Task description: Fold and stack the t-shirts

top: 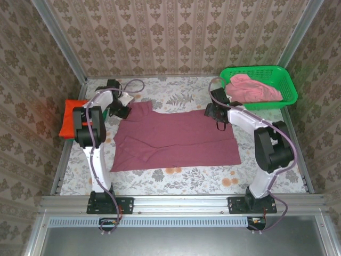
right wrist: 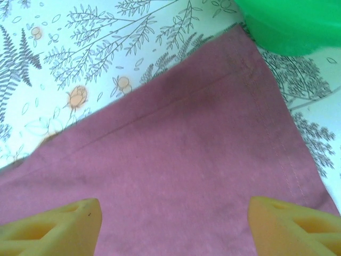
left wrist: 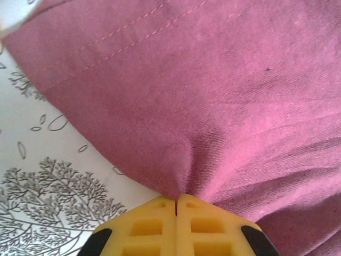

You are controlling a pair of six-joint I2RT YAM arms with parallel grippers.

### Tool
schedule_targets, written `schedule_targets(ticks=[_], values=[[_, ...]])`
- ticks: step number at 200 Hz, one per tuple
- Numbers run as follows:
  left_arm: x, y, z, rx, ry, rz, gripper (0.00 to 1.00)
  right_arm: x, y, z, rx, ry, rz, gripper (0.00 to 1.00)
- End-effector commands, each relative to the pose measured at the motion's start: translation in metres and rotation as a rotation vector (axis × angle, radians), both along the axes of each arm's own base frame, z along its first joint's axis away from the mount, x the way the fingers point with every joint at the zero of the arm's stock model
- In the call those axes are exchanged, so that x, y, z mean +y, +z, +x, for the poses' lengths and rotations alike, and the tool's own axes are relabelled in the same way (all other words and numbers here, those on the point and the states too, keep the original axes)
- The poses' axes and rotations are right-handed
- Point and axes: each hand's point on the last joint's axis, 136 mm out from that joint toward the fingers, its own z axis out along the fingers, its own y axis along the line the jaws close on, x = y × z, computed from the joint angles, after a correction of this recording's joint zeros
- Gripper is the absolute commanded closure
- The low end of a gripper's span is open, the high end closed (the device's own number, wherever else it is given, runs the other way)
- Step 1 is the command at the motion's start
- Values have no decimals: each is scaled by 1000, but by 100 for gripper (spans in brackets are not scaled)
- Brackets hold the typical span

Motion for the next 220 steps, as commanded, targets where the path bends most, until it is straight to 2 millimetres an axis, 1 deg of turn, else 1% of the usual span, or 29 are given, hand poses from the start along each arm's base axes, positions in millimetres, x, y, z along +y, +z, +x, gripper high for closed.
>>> schedule_targets(ticks=[1,9,15,30,46,57,72,85,120,143,163,193,220], values=[[1,17,2,-49,-33,-14,100,-8,-8,11,53,-3,-78,31],[1,18,2,-53,-32,-14,100,-5,-11,13,70,4,-79,32],[2,18,2,-55,-31,-13,100,1,-12,13,77,19,-71,32],[4,18,1,-58,-26,-9,100,19,-14,5,85,72,-48,33],[8,16,0,-64,-18,-11,100,38,-18,-12,98,127,-22,33],[10,14,0,-63,-10,-12,100,48,-27,-27,118,153,4,33],[14,13,0,-63,-2,-12,100,55,-38,-45,149,166,29,32],[17,13,0,-63,3,-6,100,54,-48,-60,179,164,30,32],[24,16,-2,-64,-2,14,100,52,-65,-99,238,155,47,32],[25,17,-9,-45,-9,20,100,51,-74,-127,275,149,57,32],[28,13,-18,-26,-4,30,100,51,-79,-147,296,144,68,32],[37,10,-28,-10,-6,50,100,55,-83,-170,318,128,90,32],[45,19,-34,-15,-4,60,100,64,-81,-184,316,111,131,32]])
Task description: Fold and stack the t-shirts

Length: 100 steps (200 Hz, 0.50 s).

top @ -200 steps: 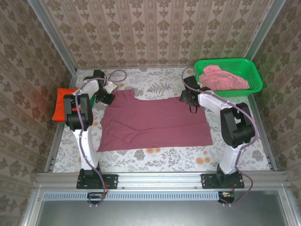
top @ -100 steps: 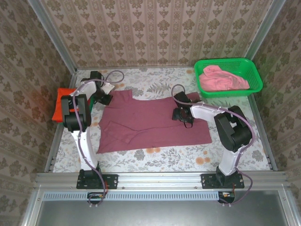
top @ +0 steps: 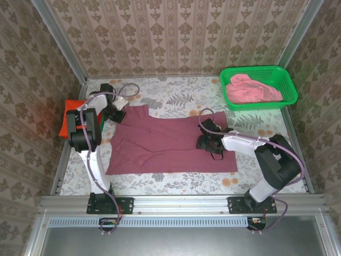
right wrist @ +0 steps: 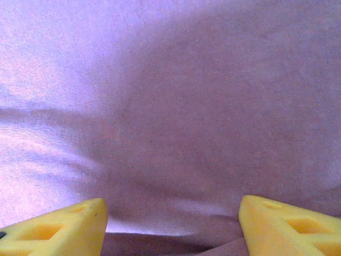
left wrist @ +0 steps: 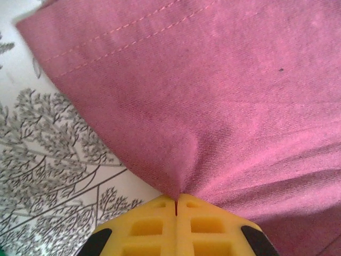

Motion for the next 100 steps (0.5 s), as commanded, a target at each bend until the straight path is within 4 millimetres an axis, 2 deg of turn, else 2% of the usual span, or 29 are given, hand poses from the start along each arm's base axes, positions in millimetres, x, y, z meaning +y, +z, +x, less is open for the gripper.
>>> schedule_targets(ticks=[1,21,40,73,100], values=[[15,20,-10,-10,-10,30,100,2,-13,-36,105,-44,30,32],[9,29,-8,-35,-32,6,100,11,-3,-34,83,-40,71,32],[-3,37,0,-79,-49,-54,100,10,20,-16,11,-36,48,32],[-28,47,9,-139,-94,-176,100,-21,54,35,-117,-131,-49,31],[-31,45,8,-113,-130,-170,100,-51,60,81,-172,-221,-84,32]])
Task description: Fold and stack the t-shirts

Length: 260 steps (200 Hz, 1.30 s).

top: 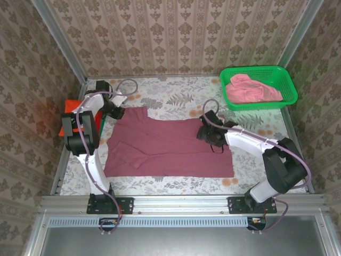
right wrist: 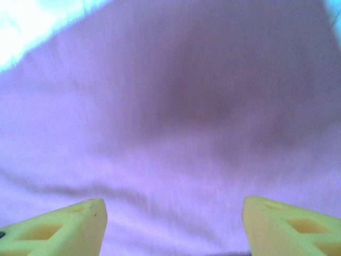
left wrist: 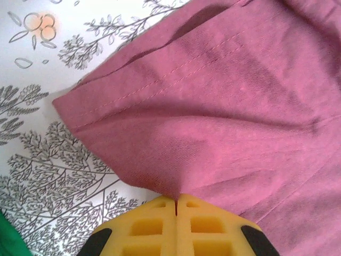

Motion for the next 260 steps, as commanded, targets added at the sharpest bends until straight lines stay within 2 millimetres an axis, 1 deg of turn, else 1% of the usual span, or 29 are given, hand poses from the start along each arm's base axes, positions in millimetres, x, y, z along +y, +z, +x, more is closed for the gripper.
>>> schedule_targets(ticks=[1,20,50,72,88,101,125,185,208,236,260], values=[[-13,12,1,-20,-73,-41,100,-34,4,35,-39,-85,-102,32],[-14,10,-2,-8,-101,-40,100,-51,3,63,-44,-130,-140,33],[-15,9,-7,-7,-134,-36,100,-72,-8,94,-31,-176,-188,39],[-16,7,-12,4,-147,-39,100,-83,-24,108,2,-192,-201,42],[-15,5,-13,9,-150,-39,100,-87,-32,116,19,-195,-216,46],[-15,2,-14,13,-148,-40,100,-88,-39,120,35,-195,-217,49],[-14,-1,-15,27,-143,-40,100,-87,-43,126,45,-186,-219,55],[-16,-4,-15,39,-147,-49,100,-87,-50,135,49,-188,-237,56],[-16,-5,-15,48,-147,-52,100,-87,-56,134,73,-187,-237,58],[-16,-4,-16,47,-146,-53,100,-88,-57,133,84,-180,-253,63],[-17,-4,-15,47,-144,-55,100,-88,-60,131,118,-144,-274,63]])
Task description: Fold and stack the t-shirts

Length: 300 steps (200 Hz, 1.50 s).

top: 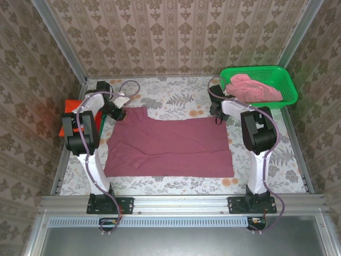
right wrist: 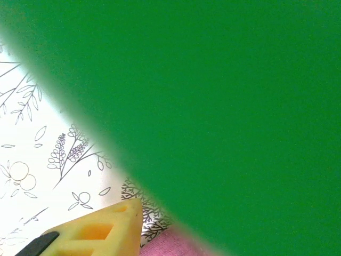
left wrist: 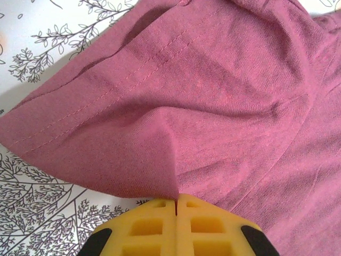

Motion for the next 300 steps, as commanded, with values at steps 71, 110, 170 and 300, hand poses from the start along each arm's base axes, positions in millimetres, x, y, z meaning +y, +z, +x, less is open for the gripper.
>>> schedule_targets(ticks=[71,110,170,300], values=[[-6,-7,-5,33,-29,-32,100,8,-3,-13,119,158,-138,61],[-7,-3,-2,22,-28,-36,100,20,32,-4,-12,178,-151,57],[-6,-7,-4,25,-28,-35,100,50,32,-50,-25,216,-117,55],[-12,1,-4,25,-25,-64,100,106,-27,-243,169,457,-21,57]])
